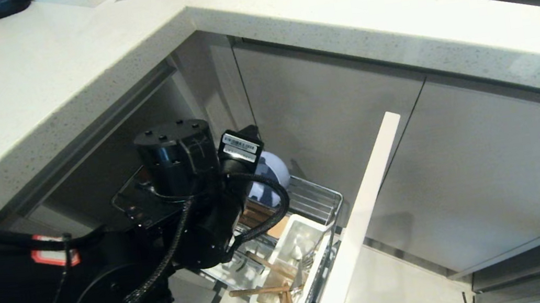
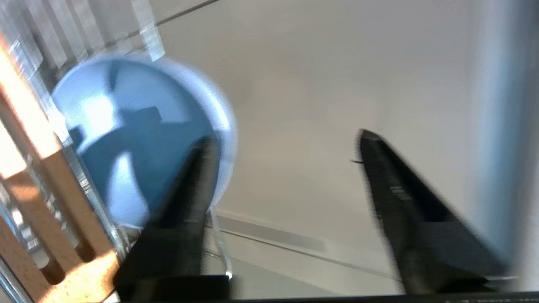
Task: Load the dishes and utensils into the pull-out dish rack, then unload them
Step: Pick up the plate and place it in the cupboard
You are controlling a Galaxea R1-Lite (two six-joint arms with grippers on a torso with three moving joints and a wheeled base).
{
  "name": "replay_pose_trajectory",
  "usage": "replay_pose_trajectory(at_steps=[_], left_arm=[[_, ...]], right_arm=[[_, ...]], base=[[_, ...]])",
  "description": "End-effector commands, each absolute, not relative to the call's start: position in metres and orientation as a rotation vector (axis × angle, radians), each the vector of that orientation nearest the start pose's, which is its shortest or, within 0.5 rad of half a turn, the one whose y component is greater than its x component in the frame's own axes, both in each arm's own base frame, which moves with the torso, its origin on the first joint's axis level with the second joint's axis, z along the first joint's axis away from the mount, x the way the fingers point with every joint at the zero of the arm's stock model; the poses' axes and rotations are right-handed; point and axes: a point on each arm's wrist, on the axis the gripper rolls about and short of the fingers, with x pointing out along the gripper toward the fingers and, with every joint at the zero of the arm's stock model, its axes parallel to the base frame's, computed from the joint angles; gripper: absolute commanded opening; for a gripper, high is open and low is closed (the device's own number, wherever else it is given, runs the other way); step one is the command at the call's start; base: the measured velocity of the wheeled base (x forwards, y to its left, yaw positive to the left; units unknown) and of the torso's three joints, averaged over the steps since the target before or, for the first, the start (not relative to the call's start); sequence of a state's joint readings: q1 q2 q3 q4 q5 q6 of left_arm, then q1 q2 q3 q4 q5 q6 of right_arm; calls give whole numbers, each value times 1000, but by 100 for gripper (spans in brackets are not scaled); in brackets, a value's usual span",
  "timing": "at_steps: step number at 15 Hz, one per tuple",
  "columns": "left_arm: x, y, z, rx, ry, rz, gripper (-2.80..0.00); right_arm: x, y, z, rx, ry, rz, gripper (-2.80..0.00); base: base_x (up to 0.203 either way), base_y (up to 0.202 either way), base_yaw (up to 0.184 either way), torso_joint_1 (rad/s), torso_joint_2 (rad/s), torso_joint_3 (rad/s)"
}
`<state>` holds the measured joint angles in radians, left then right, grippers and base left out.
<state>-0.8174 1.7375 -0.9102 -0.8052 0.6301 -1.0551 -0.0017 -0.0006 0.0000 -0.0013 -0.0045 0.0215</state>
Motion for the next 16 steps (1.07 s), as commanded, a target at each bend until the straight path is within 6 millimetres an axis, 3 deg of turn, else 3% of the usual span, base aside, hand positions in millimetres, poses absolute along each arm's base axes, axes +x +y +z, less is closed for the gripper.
replay_pose_trajectory(at_steps=[1, 8, 11, 16], left_arm=[[210, -217, 246, -1038, 50, -219, -280], [173, -191, 308, -781, -130, -294, -280], [153, -162, 341, -645, -185, -261, -280], [131, -81, 379, -385, -247, -12, -280]], right_arm=[[-23, 0, 75, 22, -4, -6, -280], [-23, 0, 75, 22, -4, -6, -280], [-23, 0, 75, 21, -3, -6, -280], [-23, 0, 75, 23, -3, -6, -280]], base=[[0, 0, 0, 0, 0, 0], [0, 0, 0, 0, 0, 0], [0, 0, 0, 0, 0, 0], [0, 0, 0, 0, 0, 0]])
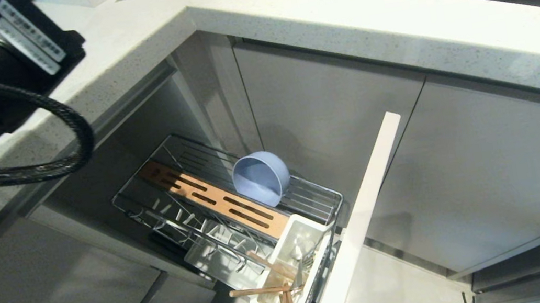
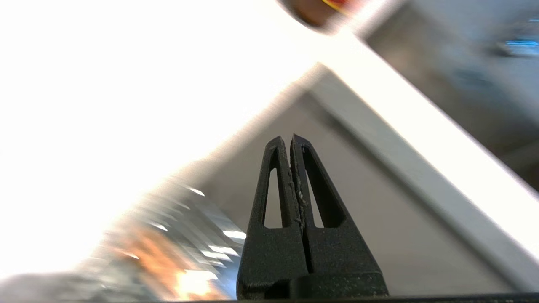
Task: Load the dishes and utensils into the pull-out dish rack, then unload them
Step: Pick up the plate and place it in the cupboard
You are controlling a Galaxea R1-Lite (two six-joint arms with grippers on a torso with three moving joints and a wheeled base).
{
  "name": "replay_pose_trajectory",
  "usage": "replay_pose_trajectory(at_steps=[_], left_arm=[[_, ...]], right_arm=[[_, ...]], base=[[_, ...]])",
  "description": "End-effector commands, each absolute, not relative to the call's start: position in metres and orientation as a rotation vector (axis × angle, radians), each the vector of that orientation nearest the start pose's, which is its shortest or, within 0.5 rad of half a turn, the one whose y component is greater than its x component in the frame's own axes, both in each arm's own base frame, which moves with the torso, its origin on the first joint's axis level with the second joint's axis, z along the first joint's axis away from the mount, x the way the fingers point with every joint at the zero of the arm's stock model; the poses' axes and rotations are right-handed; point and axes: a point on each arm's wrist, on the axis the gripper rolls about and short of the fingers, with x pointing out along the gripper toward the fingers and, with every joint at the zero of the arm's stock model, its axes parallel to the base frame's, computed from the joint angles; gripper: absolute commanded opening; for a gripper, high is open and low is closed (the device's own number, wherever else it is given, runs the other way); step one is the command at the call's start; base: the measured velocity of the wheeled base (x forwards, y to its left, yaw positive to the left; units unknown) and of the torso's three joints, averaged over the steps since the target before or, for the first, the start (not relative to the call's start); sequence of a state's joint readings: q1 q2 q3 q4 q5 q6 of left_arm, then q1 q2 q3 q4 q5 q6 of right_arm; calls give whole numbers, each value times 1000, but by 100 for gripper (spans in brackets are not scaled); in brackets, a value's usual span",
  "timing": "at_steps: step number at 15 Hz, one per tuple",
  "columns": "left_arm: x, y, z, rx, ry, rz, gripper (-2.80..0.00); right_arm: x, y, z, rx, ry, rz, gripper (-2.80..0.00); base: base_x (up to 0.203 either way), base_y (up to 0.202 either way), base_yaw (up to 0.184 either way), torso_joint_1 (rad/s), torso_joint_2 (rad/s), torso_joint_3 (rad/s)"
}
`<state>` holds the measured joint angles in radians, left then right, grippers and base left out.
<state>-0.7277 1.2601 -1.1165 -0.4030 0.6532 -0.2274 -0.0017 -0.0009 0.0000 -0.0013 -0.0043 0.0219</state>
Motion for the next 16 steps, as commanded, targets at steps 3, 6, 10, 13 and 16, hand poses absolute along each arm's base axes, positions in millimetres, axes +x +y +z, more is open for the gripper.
replay_pose_trajectory(at_steps=[3, 6, 10, 13, 16], left_arm=[[115, -42, 391, -302, -226, 172, -280], [88, -13, 395, -219, -154, 241, -280], [62, 5, 401, -187, -134, 282, -280], [62, 6, 396, -158, -2, 266, 0], [75, 5, 394, -154, 51, 229, 0]], right_arm=[[-23, 0, 75, 21, -4, -6, -280], [-23, 0, 75, 21, -4, -6, -280], [-23, 0, 75, 21, -5, -6, -280], [-23, 0, 75, 22, -3, -6, -280], [-23, 0, 75, 21, -4, -6, -280]], base=[[0, 0, 0, 0, 0, 0], [0, 0, 0, 0, 0, 0], [0, 0, 0, 0, 0, 0], [0, 0, 0, 0, 0, 0], [0, 0, 0, 0, 0, 0]])
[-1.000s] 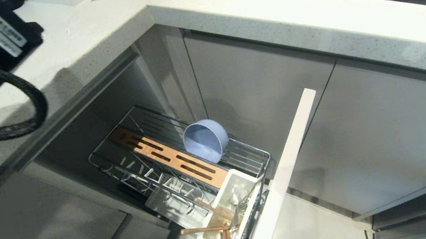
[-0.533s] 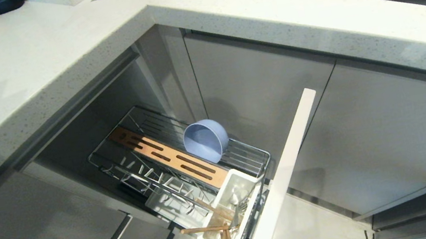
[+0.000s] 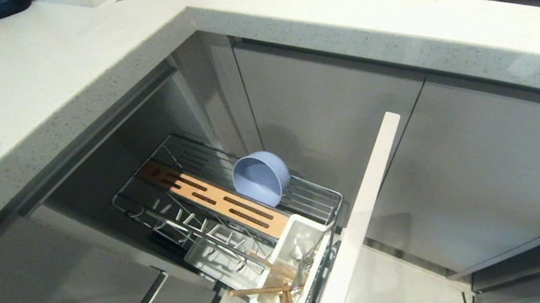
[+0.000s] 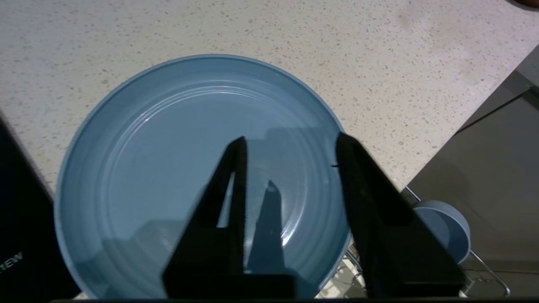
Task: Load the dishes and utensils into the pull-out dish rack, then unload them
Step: Pick up the plate and place it in the cupboard
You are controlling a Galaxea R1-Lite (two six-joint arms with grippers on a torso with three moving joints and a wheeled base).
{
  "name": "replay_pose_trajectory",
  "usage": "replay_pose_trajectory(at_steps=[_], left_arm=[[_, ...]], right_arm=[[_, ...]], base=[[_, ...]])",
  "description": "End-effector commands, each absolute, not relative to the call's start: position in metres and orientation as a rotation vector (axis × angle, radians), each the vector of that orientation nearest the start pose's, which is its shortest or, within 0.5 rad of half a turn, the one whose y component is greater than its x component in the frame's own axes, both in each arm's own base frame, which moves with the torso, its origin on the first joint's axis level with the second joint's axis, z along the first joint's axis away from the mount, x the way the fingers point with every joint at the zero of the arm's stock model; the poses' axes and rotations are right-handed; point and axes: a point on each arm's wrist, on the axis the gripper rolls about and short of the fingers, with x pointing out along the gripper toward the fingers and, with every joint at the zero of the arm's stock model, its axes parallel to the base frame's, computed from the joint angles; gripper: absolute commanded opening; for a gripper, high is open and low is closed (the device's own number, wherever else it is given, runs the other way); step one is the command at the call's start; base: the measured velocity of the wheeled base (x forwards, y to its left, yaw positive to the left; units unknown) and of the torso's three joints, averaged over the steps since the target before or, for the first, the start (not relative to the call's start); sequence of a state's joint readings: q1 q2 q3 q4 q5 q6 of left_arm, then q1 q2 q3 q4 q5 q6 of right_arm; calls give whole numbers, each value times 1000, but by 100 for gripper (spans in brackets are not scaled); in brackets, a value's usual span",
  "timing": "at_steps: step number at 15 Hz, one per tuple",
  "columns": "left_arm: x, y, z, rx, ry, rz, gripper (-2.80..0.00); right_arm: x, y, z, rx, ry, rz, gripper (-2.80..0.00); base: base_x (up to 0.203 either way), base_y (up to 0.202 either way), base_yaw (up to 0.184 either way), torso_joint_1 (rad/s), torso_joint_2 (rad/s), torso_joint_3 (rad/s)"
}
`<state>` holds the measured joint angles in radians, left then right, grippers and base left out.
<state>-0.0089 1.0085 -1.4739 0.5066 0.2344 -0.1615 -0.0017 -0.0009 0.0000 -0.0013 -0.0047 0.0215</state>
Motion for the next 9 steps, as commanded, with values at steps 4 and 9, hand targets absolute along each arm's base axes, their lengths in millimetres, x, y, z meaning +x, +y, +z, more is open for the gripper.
replay_pose_trajectory(at_steps=[4, 9], left_arm=[[109, 4, 386, -143, 139, 223, 0], [132, 0, 378, -132, 204, 199, 0]], right_arm=[[-23, 0, 75, 23, -3, -6, -280], [-23, 0, 75, 22, -4, -6, -280]], base=[[0, 0, 0, 0, 0, 0], [0, 0, 0, 0, 0, 0]])
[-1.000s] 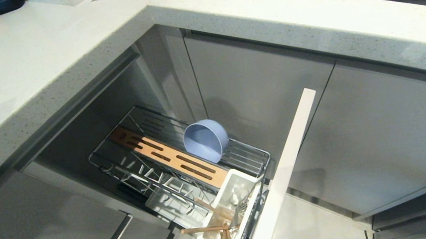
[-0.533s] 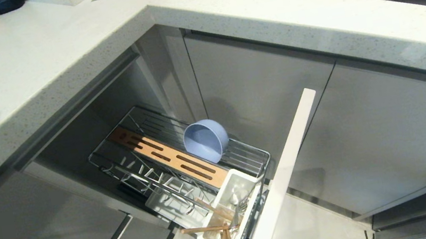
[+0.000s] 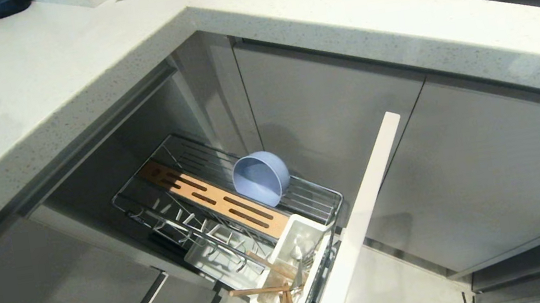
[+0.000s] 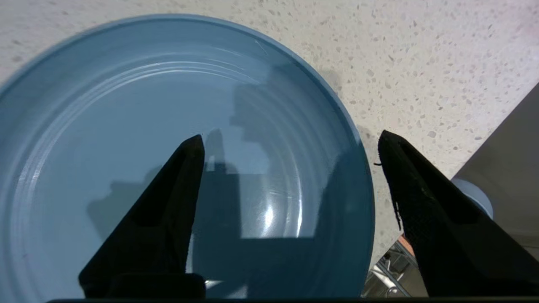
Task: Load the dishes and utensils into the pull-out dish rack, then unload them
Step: Pick up the plate and place it in the cupboard
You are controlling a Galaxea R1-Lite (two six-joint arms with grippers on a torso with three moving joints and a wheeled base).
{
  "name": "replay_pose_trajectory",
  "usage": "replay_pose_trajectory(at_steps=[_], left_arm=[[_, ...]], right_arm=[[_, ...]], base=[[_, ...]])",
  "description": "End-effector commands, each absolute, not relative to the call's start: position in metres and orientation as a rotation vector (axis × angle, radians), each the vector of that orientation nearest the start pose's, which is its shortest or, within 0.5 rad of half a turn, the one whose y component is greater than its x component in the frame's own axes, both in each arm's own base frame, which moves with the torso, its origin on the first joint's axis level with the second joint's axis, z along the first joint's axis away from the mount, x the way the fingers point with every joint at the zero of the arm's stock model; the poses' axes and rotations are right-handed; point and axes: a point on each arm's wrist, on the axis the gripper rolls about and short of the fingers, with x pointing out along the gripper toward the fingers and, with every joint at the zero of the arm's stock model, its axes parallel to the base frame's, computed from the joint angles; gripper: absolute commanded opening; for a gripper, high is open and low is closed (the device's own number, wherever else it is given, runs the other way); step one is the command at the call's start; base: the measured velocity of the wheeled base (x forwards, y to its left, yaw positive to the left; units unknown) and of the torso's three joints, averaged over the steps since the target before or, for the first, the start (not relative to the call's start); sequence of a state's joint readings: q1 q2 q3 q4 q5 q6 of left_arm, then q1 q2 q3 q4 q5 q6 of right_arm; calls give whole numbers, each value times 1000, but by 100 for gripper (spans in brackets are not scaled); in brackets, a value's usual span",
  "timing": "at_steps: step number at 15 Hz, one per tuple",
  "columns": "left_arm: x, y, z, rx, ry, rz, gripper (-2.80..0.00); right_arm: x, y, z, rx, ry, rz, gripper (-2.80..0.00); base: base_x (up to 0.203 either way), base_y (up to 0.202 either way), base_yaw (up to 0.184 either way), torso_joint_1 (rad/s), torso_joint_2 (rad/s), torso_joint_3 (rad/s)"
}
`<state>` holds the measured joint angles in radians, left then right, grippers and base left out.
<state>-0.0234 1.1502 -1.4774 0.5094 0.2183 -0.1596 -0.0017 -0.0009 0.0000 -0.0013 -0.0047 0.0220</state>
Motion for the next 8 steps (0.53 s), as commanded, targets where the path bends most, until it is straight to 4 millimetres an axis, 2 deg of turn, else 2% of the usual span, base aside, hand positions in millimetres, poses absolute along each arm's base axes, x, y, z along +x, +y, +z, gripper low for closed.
replay_pose_trajectory(at_steps=[1, 8], left_arm=[[134, -1, 376, -129, 214, 192, 0], [140, -4, 371, -121, 259, 178, 0]], right_arm=[[-23, 0, 75, 21, -3, -6, -280], [-23, 0, 75, 21, -3, -6, -280]], base=[[0, 0, 0, 0, 0, 0], [0, 0, 0, 0, 0, 0]])
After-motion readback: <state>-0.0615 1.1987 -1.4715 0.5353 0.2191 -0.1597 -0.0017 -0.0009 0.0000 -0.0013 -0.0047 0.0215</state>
